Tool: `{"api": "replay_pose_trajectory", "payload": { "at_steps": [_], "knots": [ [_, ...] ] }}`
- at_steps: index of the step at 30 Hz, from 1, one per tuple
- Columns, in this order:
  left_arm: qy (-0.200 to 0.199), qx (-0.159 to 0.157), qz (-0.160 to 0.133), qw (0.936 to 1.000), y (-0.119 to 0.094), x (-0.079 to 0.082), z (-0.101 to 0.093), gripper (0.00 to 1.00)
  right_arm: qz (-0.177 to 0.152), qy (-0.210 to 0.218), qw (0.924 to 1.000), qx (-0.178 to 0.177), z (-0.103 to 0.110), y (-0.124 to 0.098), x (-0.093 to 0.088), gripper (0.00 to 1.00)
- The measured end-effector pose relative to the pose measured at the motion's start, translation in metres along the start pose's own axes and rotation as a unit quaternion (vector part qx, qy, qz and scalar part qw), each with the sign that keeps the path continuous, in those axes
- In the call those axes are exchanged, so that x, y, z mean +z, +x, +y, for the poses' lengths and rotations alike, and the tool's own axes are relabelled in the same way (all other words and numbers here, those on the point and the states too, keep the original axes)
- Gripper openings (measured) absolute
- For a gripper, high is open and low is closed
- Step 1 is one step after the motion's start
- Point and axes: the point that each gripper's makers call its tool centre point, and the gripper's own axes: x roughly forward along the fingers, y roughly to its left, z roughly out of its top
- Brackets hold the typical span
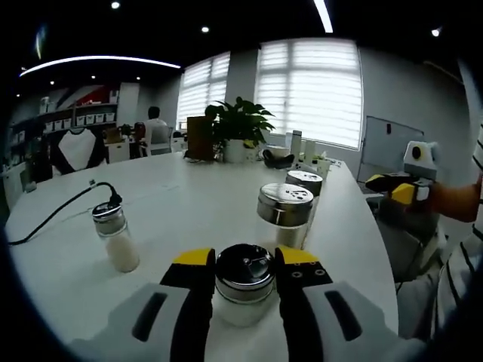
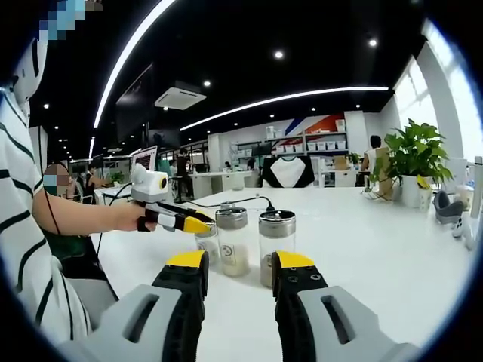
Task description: Rotate the seasoning bottle until the label or dispensing opening points toward the visible target arrow and the bottle remains upright within the marked orientation range
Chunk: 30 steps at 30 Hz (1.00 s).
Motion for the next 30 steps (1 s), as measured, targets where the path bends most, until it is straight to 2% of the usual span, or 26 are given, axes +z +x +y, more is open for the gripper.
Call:
{"api": "replay_pose_trajectory", "payload": {
  "at_steps": [19,26,30],
  "knots": [
    [0.013,-0.03,0.01,0.9994,0.0014,-0.0002,-0.0021,0.33,-0.005,0.001,1.0,0.0,-0.0015,-0.0016,0.0012,0.32],
    [0.012,-0.067,-0.002,0.9977,0.0014,0.0003,-0.0024,0.33,-0.006,-0.001,1.0,0.001,-0.0014,-0.0004,0.0035,0.32],
    [0.023,-0.083,0.001,0.9963,0.0019,0.0005,-0.0048,0.33,-0.006,0.0,1.0,0.001,-0.0016,0.0003,0.0035,0.32]
  ]
}}
